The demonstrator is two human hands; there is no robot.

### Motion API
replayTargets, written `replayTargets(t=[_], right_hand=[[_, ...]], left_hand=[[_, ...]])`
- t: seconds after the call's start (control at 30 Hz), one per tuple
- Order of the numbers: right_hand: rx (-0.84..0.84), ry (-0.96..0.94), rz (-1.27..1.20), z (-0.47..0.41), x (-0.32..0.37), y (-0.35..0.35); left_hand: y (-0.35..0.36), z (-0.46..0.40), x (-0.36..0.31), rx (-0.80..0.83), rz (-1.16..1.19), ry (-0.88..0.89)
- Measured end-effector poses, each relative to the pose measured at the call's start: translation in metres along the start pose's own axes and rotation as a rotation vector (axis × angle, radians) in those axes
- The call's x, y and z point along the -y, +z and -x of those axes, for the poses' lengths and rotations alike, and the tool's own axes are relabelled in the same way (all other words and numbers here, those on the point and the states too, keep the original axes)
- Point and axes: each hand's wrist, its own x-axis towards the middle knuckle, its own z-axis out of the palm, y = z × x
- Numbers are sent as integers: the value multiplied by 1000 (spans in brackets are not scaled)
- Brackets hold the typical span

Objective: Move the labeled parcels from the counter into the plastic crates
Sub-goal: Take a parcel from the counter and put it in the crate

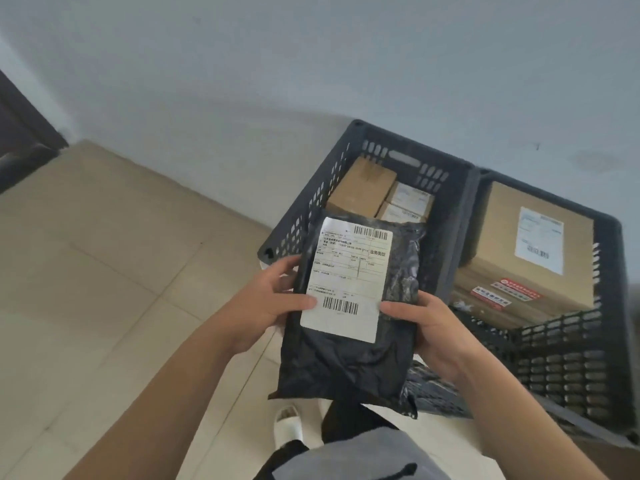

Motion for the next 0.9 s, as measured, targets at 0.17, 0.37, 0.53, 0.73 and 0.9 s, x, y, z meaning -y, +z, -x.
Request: replayTargets(t=[0.17, 0.37, 0.53, 0.73, 0.9], right_hand=[[-327, -33, -96, -57, 35, -38], [-602, 66, 26, -149, 33, -49], [-465, 243, -13, -205, -2, -20], [-335, 387, -167, -253, -27, -7], [-153, 453, -334, -284, -53, -3]], left_hand=[[-23, -82, -41, -199, -183, 114], [-55, -167, -46, -427, -624, 36], [-65, -221, -22, -388, -769, -148], [-65, -227, -9, -454, -815, -135], [-65, -231, -10, -445, -837, -143]])
